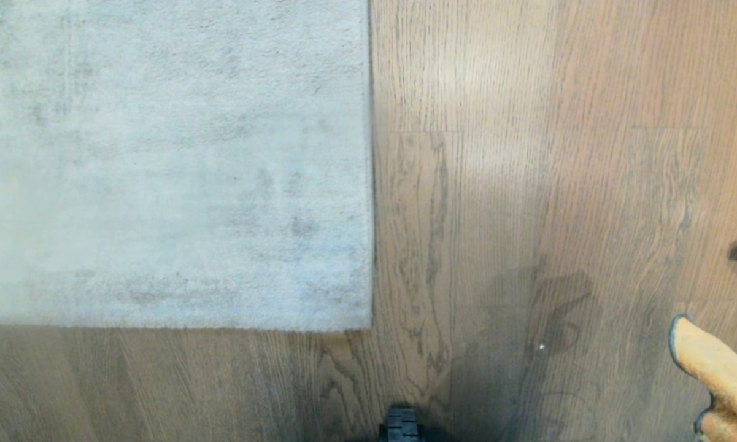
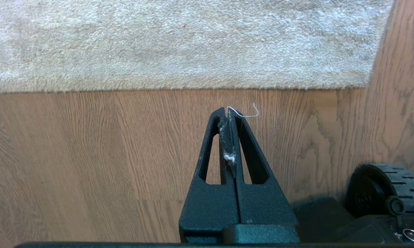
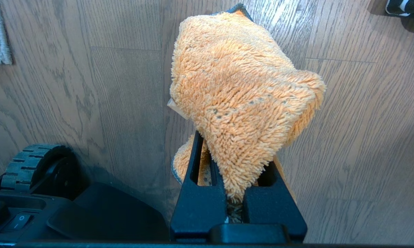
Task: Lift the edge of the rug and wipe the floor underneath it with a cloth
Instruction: Put down the rag
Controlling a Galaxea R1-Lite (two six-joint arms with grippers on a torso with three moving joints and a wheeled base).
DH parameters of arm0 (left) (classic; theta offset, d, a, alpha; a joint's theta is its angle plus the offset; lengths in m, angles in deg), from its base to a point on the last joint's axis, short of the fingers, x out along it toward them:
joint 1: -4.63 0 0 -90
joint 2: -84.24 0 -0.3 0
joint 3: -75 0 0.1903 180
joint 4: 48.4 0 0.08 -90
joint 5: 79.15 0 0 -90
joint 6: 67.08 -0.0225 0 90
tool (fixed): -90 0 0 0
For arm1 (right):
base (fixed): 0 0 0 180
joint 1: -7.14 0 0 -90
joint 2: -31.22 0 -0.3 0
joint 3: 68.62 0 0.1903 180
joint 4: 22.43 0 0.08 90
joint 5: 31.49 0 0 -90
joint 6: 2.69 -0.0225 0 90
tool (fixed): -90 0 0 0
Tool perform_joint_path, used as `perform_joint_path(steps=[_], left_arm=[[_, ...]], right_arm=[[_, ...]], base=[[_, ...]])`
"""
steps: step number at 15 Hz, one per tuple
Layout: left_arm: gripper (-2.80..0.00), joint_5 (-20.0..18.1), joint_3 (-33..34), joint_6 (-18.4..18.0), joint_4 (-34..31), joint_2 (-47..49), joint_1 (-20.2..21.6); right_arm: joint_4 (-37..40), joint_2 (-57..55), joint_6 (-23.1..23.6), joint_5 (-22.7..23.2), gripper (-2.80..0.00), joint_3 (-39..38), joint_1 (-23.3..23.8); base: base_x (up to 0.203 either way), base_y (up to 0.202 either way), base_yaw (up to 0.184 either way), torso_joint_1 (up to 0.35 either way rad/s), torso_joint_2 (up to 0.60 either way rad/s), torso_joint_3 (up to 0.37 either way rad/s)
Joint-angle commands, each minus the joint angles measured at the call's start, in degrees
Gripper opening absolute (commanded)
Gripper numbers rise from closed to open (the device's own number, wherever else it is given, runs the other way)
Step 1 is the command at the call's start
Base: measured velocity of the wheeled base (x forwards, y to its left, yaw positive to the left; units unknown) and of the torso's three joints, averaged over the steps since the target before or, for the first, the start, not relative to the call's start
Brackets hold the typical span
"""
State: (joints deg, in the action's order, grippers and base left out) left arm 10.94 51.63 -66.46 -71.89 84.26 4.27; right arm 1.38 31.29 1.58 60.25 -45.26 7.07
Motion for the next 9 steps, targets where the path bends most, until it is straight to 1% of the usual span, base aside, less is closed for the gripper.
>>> perform_joint_path(steps=[1, 9], left_arm=[[-2.80, 0.0, 0.0, 0.0, 0.0, 0.0, 0.0], [-2.80, 0.4, 0.0, 0.1, 0.0, 0.0, 0.0]], right_arm=[[0.0, -0.1, 0.0, 0.0, -2.80, 0.0, 0.0], [0.0, -0.1, 0.0, 0.0, -2.80, 0.0, 0.0]], base=[[0.000, 0.000, 0.000, 0.000, 0.00, 0.000], [0.000, 0.000, 0.000, 0.000, 0.00, 0.000]])
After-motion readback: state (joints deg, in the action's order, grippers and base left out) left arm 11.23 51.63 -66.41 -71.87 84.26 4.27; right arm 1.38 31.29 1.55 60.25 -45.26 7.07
